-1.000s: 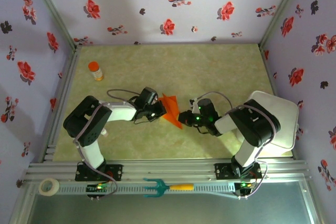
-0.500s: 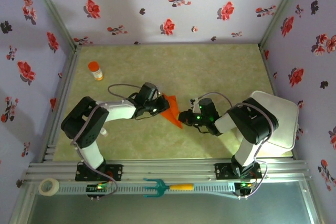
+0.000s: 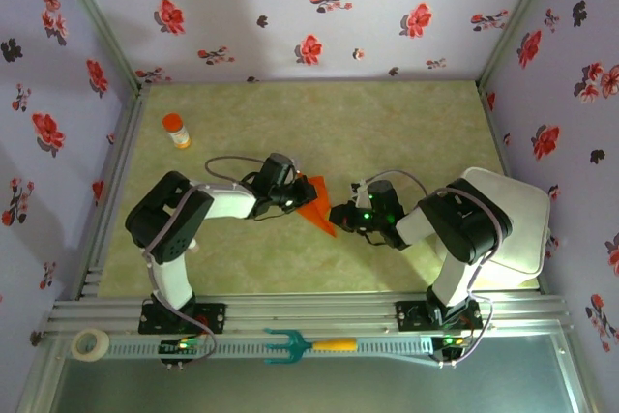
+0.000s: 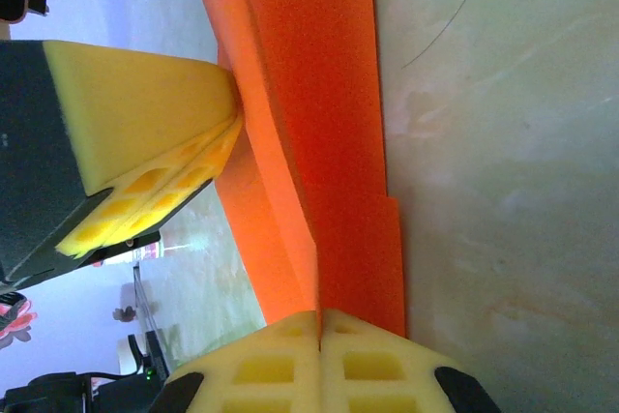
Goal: Fold a paper plane with a square sheet of paper (pick it up from the middle)
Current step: Fourth fold the wing at the center of the table.
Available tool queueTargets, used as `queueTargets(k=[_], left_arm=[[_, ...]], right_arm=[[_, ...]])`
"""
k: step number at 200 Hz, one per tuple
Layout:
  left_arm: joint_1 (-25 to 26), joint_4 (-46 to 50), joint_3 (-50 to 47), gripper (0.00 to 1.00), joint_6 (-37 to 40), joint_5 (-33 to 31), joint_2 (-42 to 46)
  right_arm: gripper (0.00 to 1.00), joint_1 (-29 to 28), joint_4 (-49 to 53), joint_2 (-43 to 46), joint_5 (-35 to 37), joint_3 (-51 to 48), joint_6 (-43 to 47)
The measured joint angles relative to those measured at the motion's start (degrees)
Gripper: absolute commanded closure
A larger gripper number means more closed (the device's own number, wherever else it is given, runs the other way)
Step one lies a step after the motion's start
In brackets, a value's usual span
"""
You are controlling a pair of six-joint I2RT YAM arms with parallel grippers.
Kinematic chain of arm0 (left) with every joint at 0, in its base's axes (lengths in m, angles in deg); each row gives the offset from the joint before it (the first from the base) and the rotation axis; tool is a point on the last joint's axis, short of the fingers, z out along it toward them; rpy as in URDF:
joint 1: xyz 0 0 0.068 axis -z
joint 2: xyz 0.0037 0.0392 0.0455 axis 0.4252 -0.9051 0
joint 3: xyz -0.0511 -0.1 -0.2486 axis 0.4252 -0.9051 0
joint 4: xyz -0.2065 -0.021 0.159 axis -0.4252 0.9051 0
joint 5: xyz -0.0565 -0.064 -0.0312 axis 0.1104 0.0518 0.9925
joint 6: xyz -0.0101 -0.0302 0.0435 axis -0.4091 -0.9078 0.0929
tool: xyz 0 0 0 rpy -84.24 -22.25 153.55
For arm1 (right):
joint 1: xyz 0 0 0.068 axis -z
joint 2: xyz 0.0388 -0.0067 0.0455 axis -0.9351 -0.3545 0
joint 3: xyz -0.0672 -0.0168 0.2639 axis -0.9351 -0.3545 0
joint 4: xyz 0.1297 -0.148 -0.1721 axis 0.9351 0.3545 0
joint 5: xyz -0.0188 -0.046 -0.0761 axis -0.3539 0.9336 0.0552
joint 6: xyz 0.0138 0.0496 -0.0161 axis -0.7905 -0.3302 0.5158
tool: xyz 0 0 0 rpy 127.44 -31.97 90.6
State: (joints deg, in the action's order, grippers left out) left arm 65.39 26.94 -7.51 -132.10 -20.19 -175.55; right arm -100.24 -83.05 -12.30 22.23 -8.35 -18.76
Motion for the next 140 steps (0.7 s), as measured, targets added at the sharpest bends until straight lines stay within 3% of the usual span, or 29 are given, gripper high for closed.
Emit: queueTargets(k=[140], left_arm=[[0.0, 0.94, 3.08, 0.97, -0.15, 0.0, -3.74]], right_arm=[[0.96, 0.5, 1.36, -0.22, -1.09, 0.74, -1.05]])
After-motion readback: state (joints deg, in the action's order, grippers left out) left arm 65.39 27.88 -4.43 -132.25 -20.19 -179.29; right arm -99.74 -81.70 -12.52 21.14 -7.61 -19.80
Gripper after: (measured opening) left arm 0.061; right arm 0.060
